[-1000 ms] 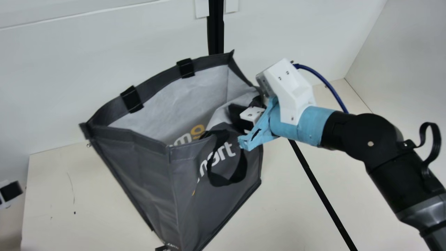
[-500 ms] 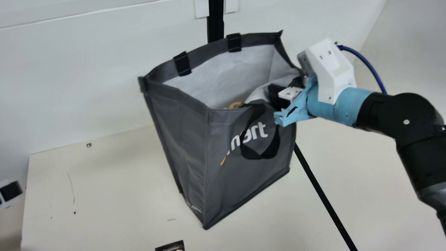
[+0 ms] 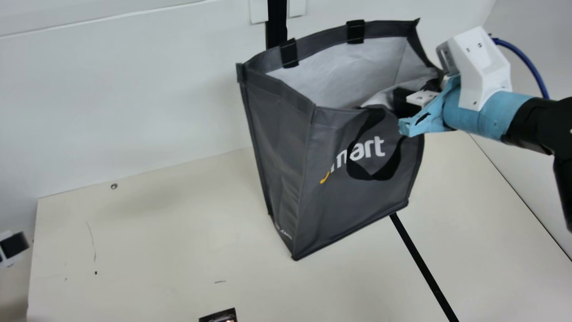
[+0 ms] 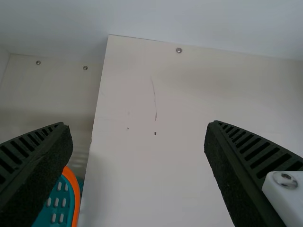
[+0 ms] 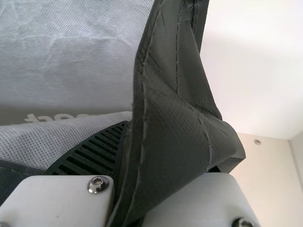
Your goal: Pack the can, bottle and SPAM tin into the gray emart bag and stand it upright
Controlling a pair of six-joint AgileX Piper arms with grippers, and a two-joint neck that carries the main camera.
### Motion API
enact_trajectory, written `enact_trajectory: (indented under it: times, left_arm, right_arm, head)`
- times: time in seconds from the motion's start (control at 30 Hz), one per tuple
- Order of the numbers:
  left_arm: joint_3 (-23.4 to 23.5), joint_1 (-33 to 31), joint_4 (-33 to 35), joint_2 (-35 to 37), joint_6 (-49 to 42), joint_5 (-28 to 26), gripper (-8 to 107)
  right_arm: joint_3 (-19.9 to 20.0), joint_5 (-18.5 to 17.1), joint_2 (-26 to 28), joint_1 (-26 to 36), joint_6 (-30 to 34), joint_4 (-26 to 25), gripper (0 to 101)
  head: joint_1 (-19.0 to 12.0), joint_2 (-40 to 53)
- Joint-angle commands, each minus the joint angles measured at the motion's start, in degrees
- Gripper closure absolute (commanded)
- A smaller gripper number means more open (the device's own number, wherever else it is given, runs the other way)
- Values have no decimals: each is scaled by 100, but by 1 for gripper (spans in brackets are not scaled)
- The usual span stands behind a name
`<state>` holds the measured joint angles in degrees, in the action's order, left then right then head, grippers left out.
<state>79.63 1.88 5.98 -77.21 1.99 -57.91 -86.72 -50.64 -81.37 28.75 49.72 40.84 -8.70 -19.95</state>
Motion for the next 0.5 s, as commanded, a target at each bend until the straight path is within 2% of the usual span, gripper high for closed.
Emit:
enact_trajectory:
  times: [0.0, 0.47]
  left_arm:
    - [0, 0, 0, 0, 0, 0, 9]
    - [0, 0, 0, 0, 0, 0, 9]
  right_arm:
    - [-76, -27, -22, 168, 14, 2, 101]
    - [-805, -460, -419, 1336, 270, 3, 101]
  head:
    - [-130, -5]
    - [-130, -5]
